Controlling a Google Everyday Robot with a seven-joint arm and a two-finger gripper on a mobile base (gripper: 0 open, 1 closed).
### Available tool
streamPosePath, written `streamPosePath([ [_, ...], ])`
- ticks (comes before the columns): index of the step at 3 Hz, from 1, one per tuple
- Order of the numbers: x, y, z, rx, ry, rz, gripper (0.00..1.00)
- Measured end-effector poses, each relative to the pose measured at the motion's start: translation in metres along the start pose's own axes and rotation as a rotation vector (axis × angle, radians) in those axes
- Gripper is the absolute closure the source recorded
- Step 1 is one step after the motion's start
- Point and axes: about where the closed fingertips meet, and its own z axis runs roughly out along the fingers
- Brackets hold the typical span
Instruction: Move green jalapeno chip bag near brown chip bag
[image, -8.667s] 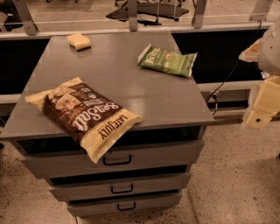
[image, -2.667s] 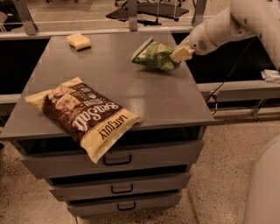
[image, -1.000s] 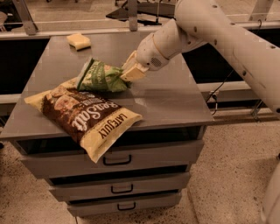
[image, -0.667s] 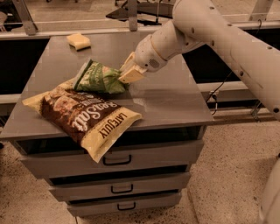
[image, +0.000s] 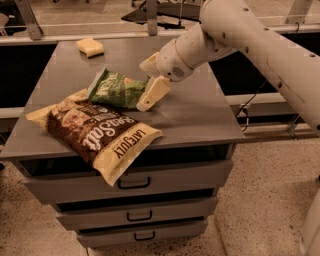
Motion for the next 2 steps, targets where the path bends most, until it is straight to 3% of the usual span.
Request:
streamPosePath([
  [1,0.016,-0.016,-0.032,0.073,-0.043,0.072,0.0],
  [2,0.039,-0.032,-0.081,0.178,-0.116,0.138,0.0],
])
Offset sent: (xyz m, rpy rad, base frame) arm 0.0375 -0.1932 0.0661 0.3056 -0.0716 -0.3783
